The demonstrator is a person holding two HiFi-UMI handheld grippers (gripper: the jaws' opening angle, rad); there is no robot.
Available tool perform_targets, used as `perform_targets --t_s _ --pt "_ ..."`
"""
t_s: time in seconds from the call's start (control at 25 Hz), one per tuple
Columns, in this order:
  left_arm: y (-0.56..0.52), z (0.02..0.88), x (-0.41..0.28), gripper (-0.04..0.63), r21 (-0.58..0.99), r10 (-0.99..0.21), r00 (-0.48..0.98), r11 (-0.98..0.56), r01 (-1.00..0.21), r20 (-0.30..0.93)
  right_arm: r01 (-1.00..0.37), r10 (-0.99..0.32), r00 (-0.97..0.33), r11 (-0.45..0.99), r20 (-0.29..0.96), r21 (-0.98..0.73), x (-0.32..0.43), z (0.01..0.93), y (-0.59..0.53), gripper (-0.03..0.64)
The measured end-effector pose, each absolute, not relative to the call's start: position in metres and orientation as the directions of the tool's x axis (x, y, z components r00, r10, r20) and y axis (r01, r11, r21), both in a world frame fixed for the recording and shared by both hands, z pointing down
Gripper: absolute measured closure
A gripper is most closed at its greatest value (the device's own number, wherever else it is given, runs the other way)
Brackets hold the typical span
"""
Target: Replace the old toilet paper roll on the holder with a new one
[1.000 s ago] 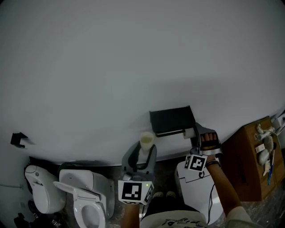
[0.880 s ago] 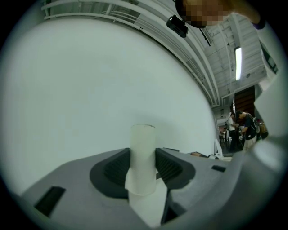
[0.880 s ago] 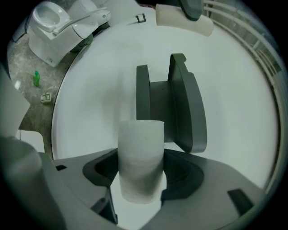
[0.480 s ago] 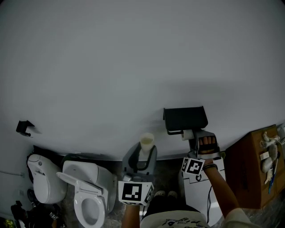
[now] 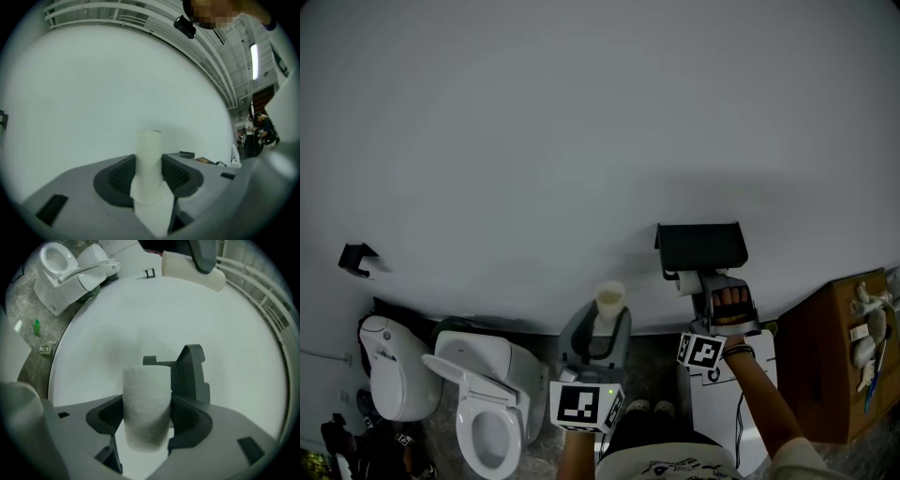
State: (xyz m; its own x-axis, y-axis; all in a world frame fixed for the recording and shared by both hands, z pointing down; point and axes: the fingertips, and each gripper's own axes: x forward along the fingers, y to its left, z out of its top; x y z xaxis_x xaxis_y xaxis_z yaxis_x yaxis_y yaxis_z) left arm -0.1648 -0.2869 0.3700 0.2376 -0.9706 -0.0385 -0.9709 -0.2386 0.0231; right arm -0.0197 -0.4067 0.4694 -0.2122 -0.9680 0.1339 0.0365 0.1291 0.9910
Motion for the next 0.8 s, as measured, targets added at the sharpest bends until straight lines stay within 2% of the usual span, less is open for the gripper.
perform_targets --t_s 0.36,0.8 --pt "-0.284 0.37 -0.156 0.414 0.031 -0.965 0.258 -0.259 -0.965 -0.044 -0.004 -0.961 -0.229 0.16 0.155 0.987 -0.02 0.471 -0.392 0.311" --pt "-0.291 0.362 -0.141 0.414 0.036 -0.958 0.279 -0.282 -0.959 -0.066 -0.242 -0.933 -0.283 0.295 0.224 0.924 -0.009 0.458 -0.349 0.311"
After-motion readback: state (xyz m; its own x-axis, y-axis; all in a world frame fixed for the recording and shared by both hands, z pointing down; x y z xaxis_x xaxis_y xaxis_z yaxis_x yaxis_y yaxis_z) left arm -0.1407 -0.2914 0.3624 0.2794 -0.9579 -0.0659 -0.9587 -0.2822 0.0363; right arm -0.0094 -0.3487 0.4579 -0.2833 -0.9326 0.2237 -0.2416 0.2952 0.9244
